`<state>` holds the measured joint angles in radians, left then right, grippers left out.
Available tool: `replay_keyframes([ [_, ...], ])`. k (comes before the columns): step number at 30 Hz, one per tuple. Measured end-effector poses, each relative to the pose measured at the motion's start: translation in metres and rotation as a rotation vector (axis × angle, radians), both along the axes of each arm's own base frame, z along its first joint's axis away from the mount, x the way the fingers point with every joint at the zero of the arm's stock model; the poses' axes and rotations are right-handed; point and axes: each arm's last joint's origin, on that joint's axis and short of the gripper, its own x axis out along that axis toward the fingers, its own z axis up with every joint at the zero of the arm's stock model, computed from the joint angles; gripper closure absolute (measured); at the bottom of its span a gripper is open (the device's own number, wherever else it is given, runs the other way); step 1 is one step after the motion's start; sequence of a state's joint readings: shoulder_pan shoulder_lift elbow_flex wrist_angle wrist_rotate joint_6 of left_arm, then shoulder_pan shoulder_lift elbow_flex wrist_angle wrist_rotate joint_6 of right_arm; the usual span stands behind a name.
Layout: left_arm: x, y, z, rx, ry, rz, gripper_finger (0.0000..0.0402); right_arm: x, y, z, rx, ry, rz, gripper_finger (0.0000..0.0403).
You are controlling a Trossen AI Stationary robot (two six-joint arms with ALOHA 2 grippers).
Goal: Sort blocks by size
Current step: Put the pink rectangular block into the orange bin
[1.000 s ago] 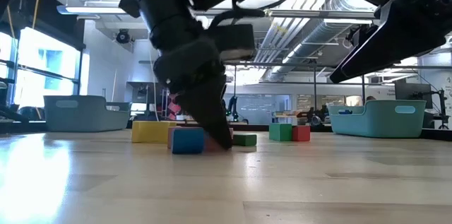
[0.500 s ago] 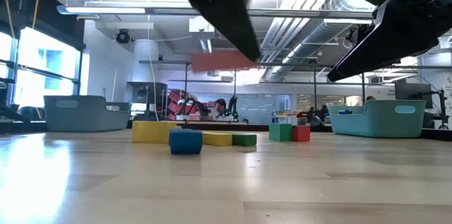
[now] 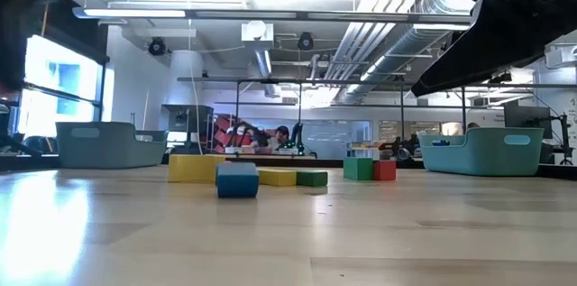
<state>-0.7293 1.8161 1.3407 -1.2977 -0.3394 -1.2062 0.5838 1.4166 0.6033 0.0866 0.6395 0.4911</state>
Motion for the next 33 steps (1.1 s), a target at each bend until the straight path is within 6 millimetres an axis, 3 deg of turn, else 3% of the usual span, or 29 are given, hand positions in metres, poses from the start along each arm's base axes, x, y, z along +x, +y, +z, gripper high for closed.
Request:
replay_keyframes([
  [5,-0.053,0.007,-0.015,-0.112,-0.088,0.208,0.0373,0.0,0.0,0.0,-0.001,0.0,0.0,0.0192],
  [11,-0.092,0.02,-0.04,-0.182,-0.052,0.338,0.0372,0.0,0.0,0.0,-0.001,0.0,0.0,0.0192],
  [24,-0.101,0.025,-0.032,-0.225,-0.083,0.328,0.0371,0.0,0.0,0.0,0.008,-0.002,-0.006,0.0192],
  [33,-0.105,0.017,-0.007,-0.271,-0.124,0.323,0.0371,0.0,0.0,0.0,0.008,-0.002,-0.006,0.0192],
])
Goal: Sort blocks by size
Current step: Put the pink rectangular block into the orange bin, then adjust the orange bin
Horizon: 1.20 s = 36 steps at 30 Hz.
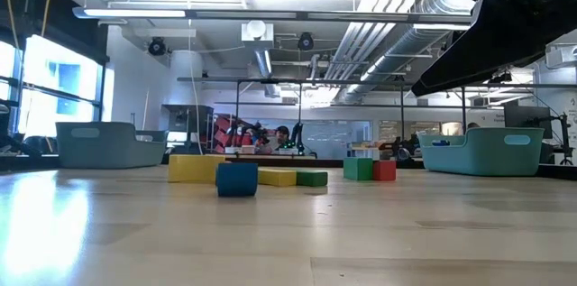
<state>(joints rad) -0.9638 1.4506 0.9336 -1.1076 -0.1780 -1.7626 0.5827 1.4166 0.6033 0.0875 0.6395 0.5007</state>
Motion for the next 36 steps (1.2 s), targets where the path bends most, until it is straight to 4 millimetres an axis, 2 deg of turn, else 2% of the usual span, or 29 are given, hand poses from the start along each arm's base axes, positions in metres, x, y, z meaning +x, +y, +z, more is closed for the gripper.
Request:
replay_keyframes([
  [5,-0.01,-0.007,-0.001,-0.053,0.072,0.015,0.0371,0.0,0.0,0.0,-0.001,0.0,0.001,0.0192],
  [11,-0.016,-0.013,-0.001,-0.074,0.06,-0.014,0.0357,0.0,0.0,0.0,-0.006,0.001,0.004,0.0192],
  [21,-0.015,-0.013,-0.001,-0.062,0.032,-0.012,0.0254,0.0,0.0,0.0,-0.009,0.002,0.006,0.0192],
  [25,-0.013,-0.012,-0.001,-0.061,0.03,-0.007,0.0227,0.0,0.0,0.0,-0.009,0.002,0.006,0.0192],
  [29,-0.006,-0.009,-0.001,-0.047,-0.005,-0.039,0.0225,0.0,0.0,0.0,-0.009,0.001,0.006,0.0192],
  [36,0.018,-0.006,0.0,-0.03,-0.139,-0.183,0.0248,0.0,0.0,0.0,-0.007,0.001,0.004,0.0192],
])
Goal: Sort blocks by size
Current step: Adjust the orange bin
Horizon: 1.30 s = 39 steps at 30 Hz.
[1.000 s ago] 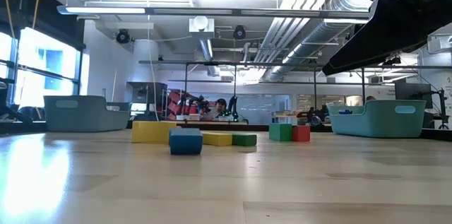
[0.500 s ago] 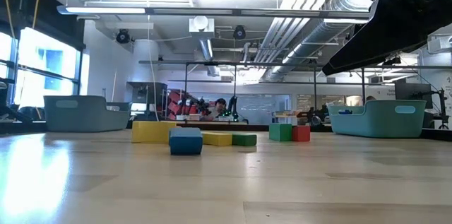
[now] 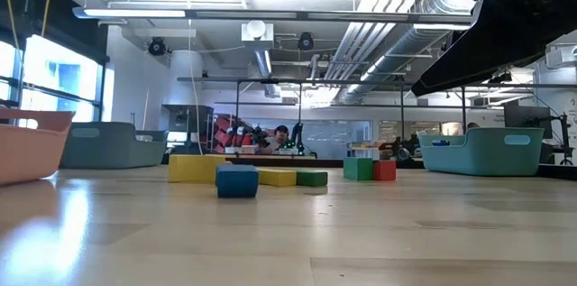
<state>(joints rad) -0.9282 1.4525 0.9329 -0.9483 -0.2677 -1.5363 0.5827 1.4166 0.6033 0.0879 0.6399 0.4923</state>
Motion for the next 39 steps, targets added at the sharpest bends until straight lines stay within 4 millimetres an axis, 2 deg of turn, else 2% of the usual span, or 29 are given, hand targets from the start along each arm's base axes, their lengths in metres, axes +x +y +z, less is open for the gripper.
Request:
replay_keyframes([
  [7,0.018,0.013,-0.002,0.044,-0.058,0.0,0.0275,0.0,0.0,0.0,0.006,-0.003,-0.002,0.0192],
  [13,0.017,0.008,-0.008,-0.092,0.01,-0.01,0.0297,0.0,0.0,0.0,0.01,-0.007,-0.003,0.0192],
  [20,-0.004,-0.015,-0.008,-0.234,0.081,0.047,0.0328,0.0,0.0,0.0,0.009,-0.007,-0.003,0.0192],
  [31,-0.049,-0.04,-0.008,-0.32,0.135,0.309,0.0372,0.0,0.0,0.0,0.003,-0.005,0.0,0.0192],
  [35,-0.053,-0.042,-0.006,-0.339,0.119,0.344,0.0387,0.0,0.0,0.0,0.002,-0.005,0.001,0.0192],
  [39,-0.047,-0.046,0.002,-0.373,0.093,0.371,0.04,0.0,0.0,0.0,0.002,-0.004,-0.001,0.0192],
])
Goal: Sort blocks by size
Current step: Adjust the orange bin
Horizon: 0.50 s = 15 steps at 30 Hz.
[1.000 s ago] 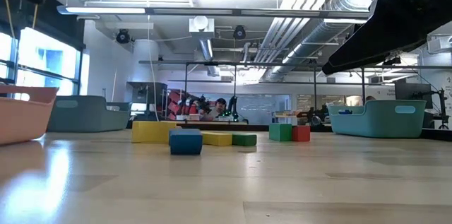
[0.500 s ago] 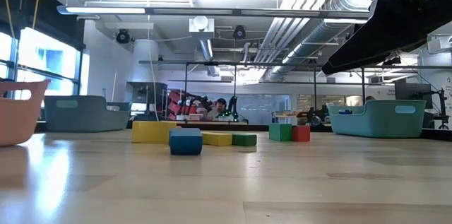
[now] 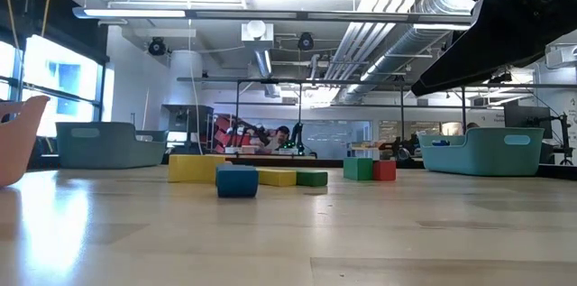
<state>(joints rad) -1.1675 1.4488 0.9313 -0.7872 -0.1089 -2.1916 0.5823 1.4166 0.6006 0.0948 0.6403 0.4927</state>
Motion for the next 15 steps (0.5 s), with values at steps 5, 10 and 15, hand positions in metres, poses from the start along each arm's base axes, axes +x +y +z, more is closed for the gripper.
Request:
replay_keyframes([
  [5,0.017,-0.007,0.014,-0.079,-0.044,0.023,0.0401,0.0,0.0,0.0,0.003,0.0,-0.002,0.0192],
  [10,0.033,0.018,0.016,0.091,-0.015,-0.058,0.0401,0.0,0.0,0.001,0.001,-0.012,-0.008,0.0192],
  [15,0.049,0.05,0.013,0.236,0.096,-0.096,0.0401,0.0,0.0,0.001,0.001,-0.013,-0.008,0.0192],
])
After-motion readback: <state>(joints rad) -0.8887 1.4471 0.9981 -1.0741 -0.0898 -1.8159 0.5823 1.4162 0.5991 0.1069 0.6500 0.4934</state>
